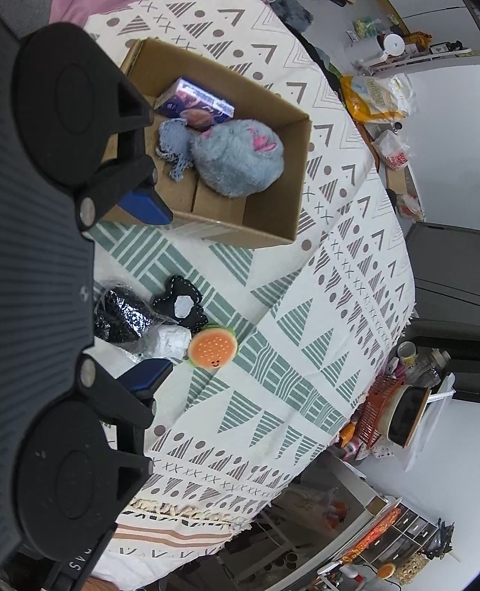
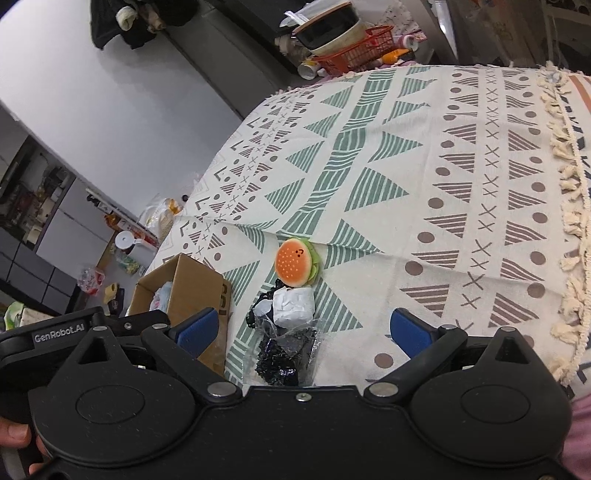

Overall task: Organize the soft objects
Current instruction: 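Move both tools back toward the burger squishy and the black bag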

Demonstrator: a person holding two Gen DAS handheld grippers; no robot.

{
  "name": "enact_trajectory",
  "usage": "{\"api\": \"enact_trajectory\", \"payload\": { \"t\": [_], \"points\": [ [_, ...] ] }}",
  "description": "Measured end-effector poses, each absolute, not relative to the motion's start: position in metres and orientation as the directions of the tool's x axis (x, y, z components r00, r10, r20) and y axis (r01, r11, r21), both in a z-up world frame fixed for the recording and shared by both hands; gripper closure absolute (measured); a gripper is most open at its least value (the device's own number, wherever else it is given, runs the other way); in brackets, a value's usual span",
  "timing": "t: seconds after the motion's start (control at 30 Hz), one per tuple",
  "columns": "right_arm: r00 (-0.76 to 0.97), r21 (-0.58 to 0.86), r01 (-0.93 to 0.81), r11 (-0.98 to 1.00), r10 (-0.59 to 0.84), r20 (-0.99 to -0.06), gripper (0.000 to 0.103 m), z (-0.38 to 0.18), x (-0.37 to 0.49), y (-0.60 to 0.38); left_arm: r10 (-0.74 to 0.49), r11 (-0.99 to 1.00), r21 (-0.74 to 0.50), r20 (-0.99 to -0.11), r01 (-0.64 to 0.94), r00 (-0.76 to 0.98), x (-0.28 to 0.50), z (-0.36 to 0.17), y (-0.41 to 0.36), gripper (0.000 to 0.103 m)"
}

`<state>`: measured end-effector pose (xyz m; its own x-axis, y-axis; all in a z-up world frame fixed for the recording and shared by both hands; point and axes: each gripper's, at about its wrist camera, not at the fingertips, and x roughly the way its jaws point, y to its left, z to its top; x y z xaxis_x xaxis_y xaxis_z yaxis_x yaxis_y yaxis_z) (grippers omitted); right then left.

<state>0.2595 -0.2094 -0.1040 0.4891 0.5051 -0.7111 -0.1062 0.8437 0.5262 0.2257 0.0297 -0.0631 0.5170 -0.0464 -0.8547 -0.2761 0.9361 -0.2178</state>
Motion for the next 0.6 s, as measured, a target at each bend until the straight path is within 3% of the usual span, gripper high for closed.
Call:
{"api": "enact_trajectory", "payload": {
  "t": [0.6],
  "points": [
    [0.448,0.625,-0.022,0.78,0.567,-0.691,0.004,-0.147,0.272,-0.22,-0.078,0.957,-0.193,-0.891,-0.217,0.448,0.247,-0.113,0.003,0.028]
  ]
}}
